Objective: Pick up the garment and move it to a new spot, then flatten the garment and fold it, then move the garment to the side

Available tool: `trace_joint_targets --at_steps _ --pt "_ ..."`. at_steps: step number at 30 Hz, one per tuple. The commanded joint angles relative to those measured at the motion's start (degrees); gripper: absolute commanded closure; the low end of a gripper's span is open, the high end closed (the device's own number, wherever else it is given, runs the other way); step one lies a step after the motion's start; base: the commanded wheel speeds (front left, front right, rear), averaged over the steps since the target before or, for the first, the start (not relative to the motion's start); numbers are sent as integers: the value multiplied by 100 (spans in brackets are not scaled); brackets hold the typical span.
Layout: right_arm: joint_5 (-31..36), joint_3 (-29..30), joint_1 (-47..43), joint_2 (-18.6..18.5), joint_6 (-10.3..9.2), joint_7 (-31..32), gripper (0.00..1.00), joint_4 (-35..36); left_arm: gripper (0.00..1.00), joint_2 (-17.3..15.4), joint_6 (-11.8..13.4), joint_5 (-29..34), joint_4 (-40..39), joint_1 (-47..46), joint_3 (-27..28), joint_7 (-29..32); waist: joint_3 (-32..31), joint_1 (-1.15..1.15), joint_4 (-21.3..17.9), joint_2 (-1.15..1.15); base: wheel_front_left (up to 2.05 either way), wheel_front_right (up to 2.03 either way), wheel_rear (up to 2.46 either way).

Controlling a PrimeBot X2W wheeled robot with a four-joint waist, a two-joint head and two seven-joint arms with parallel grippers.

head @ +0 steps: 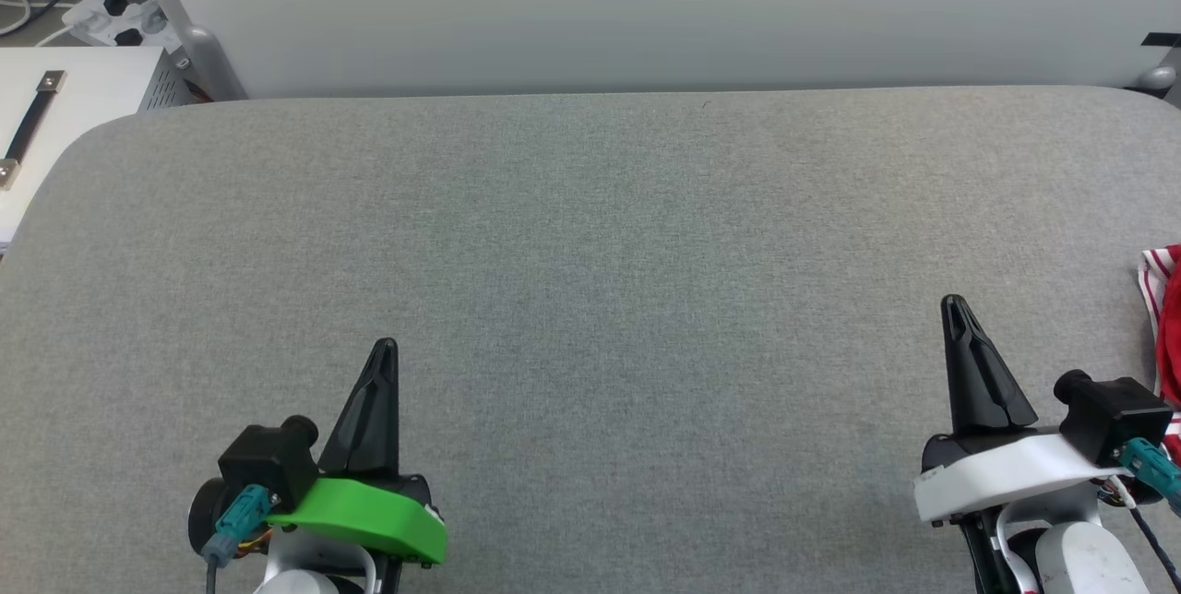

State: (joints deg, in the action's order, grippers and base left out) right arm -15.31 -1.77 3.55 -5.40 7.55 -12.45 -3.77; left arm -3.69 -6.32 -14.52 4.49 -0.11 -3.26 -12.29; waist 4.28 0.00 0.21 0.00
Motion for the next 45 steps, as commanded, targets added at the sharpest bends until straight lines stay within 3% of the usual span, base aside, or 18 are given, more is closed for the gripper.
trace_joint_targets --at_steps 1,45 --pt "78 14 -62 36 -1 41 100 46 100 14 28 96 -42 2 28 28 -6 0 0 0 0 0 0" --pt "688 83 -185 127 -3 547 100 185 100 42 282 665 -213 6 153 533 -184 0 -9 0 0 0 0"
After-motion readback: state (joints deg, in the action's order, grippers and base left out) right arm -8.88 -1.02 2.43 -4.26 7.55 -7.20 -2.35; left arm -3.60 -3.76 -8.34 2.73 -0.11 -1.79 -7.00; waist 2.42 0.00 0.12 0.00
